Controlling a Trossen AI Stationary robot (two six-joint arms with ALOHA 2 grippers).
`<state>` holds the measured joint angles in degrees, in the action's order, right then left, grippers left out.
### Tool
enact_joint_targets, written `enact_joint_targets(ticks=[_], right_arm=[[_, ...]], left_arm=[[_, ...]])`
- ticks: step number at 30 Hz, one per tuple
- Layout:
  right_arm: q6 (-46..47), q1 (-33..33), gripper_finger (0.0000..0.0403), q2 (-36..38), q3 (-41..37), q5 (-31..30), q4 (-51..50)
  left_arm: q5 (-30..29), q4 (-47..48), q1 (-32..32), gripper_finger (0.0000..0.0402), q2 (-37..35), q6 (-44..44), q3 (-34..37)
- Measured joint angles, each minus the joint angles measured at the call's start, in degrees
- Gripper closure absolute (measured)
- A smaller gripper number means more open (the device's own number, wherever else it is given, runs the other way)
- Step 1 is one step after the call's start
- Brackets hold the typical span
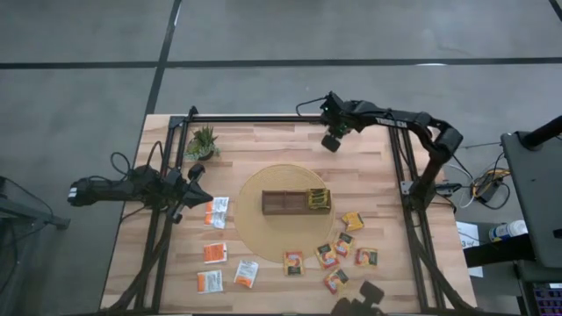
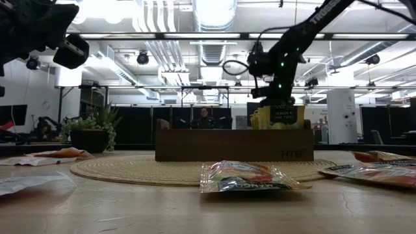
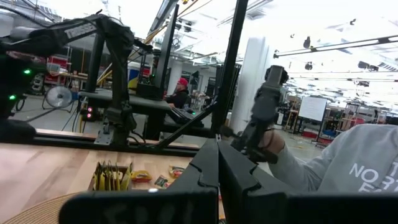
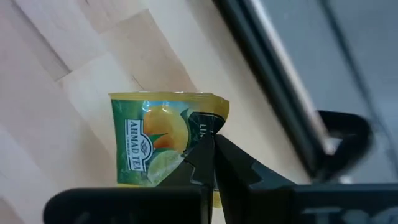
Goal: Pick & Place Tea
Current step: Put the yellow tea bag into the right of the wooden organizer
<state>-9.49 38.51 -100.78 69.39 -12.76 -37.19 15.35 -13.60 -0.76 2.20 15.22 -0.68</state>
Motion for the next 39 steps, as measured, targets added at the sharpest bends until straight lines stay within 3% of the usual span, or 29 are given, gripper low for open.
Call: enact_joint_targets(ticks=[10,23,29,39], right_arm=[[2.71,-11.05,0.0394,7.92,-3.33,-10.69,0.08],[15.15,-32.11,0.0394,20.46,-9.27,-23.50,-1.93],[18.04,-42.28,0.0394,22.15,-9.18,-30.96,-2.08],[21.92,-52.25,0.0394,19.50,-7.26,-35.41,-2.24]], left_arm=[[0.00,0.01,0.00,0.0402,-0.02,0.01,-0.01],[0.02,0.01,-0.01,0.0402,-0.01,0.01,0.00],[0.00,0.01,-0.01,0.0402,-0.02,0.02,-0.01],[0.00,0.02,-0.01,0.0402,0.00,0.02,0.01]])
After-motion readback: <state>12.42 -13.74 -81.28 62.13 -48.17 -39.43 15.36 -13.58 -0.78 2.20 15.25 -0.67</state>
